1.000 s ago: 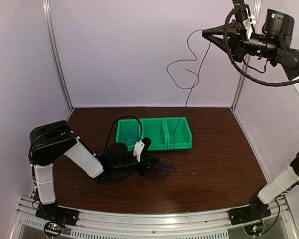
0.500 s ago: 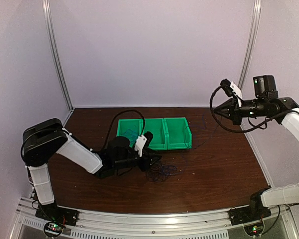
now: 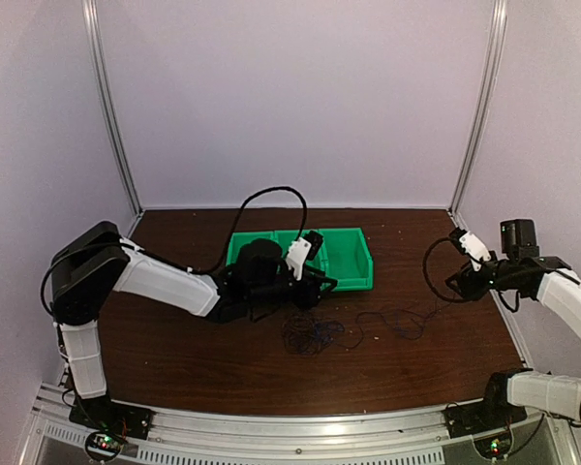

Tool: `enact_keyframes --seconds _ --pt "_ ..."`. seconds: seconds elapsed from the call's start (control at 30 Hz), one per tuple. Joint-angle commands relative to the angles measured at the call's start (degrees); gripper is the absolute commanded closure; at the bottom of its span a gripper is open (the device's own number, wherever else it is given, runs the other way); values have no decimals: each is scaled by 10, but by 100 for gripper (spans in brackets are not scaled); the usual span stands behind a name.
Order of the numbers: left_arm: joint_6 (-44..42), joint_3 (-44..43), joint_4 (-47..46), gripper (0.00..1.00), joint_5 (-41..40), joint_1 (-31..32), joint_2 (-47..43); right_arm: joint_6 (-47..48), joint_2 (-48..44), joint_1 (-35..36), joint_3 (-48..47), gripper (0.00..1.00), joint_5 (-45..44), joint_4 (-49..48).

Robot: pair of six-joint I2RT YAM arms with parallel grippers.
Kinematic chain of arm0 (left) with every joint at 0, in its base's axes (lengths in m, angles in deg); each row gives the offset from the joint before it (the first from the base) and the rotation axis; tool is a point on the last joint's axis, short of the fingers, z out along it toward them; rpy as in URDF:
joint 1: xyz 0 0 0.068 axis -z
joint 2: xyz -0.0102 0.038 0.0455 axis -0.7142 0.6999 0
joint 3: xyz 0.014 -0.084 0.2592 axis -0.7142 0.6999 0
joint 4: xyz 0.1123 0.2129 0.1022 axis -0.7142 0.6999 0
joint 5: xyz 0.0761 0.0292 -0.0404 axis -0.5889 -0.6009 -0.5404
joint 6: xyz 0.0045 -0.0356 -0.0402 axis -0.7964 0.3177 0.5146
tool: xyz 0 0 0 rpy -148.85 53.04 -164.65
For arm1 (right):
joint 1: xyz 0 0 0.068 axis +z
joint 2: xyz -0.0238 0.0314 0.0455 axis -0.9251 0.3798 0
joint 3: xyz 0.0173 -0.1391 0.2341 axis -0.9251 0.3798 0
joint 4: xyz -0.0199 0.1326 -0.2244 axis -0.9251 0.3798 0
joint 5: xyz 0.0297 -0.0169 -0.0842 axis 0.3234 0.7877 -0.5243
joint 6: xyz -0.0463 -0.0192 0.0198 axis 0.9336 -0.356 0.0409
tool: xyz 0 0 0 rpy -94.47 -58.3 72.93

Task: Untangle the cables

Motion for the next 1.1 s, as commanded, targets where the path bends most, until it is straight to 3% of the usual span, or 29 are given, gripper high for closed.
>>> enact_keyframes --seconds 0.0,0.2,0.5,0.73,1.07 --pt "25 -5 47 57 -6 2 24 66 -15 9 2 34 62 8" --pt "36 26 49 56 11 1 22 128 58 165 -36 43 119 67" --pt "61 59 49 57 -11 0 26 112 210 372 -44 45 70 -58" --pt "78 89 35 57 -11 -3 26 112 311 442 -70 42 69 -111" --pt "92 98 16 57 -7 -9 24 114 393 481 -84 43 49 -141"
